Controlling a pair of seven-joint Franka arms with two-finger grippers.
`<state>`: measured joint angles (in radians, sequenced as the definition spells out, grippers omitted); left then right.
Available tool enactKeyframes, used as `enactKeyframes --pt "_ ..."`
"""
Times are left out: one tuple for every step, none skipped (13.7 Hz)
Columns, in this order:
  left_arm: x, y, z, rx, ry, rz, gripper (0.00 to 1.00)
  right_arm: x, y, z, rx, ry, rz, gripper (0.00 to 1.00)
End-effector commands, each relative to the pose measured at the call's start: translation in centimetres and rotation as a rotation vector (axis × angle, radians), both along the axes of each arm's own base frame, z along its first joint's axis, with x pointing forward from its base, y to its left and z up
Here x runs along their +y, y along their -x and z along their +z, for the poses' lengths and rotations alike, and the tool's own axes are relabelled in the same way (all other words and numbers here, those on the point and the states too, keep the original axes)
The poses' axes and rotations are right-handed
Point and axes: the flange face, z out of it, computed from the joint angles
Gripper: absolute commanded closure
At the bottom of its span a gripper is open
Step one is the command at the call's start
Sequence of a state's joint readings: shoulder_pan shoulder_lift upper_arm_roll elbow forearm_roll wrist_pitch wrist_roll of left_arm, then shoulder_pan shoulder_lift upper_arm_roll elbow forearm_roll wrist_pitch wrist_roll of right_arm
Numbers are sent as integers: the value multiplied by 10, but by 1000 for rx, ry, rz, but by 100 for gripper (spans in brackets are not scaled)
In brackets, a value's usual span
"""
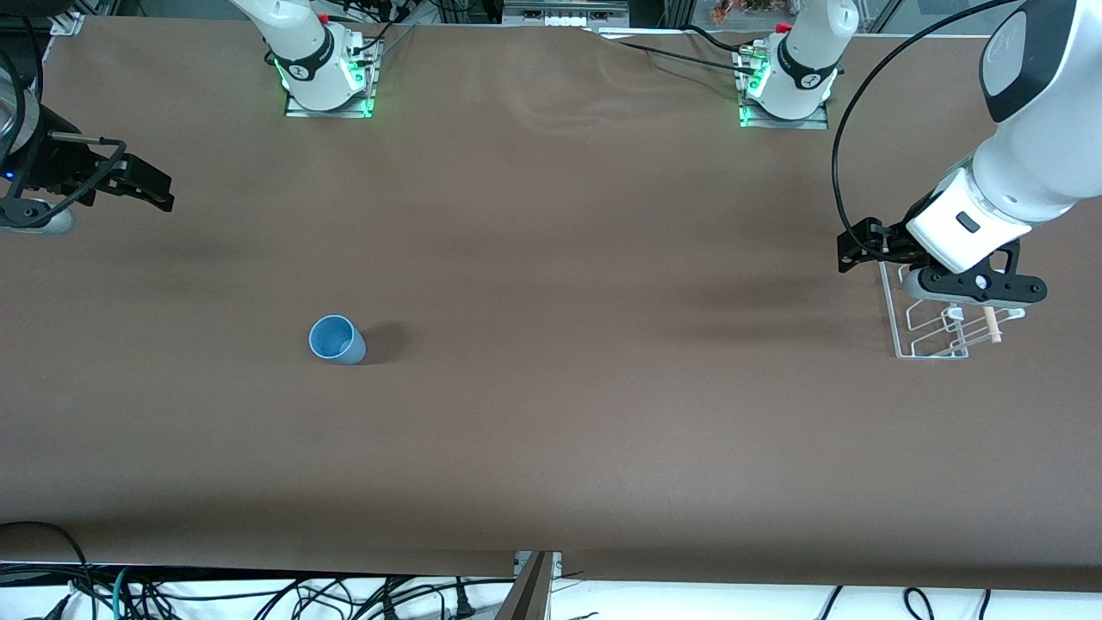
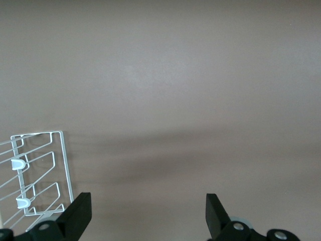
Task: Transfer cup to left arm and place on rack
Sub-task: 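Move the right gripper down over the light blue cup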
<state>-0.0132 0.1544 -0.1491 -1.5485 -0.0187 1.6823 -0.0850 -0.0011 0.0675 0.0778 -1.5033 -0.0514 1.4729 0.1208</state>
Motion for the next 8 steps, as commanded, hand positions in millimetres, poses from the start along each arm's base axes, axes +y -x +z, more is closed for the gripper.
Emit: enactKeyframes --pt "1 -2 1 -5 -27 2 0 7 -7 -9 6 -23 7 1" --pt "0 -1 1 -5 -27 2 0 13 -9 -14 14 -21 15 1" --pt "1 -1 1 -4 -28 2 0 16 -13 -22 23 -19 18 1" --pt "3 -2 -1 1 -28 -5 0 18 -20 -35 38 -14 25 1" --pt "7 0 -4 18 -28 3 0 19 -27 -49 52 -11 33 1" --pt "8 1 -6 29 -25 4 0 20 -36 -63 46 -14 36 1" --pt "8 -1 -7 25 -22 5 0 21 -47 -77 32 -20 38 1" --pt "7 -1 -9 30 -20 2 0 24 -55 -88 18 -29 40 1"
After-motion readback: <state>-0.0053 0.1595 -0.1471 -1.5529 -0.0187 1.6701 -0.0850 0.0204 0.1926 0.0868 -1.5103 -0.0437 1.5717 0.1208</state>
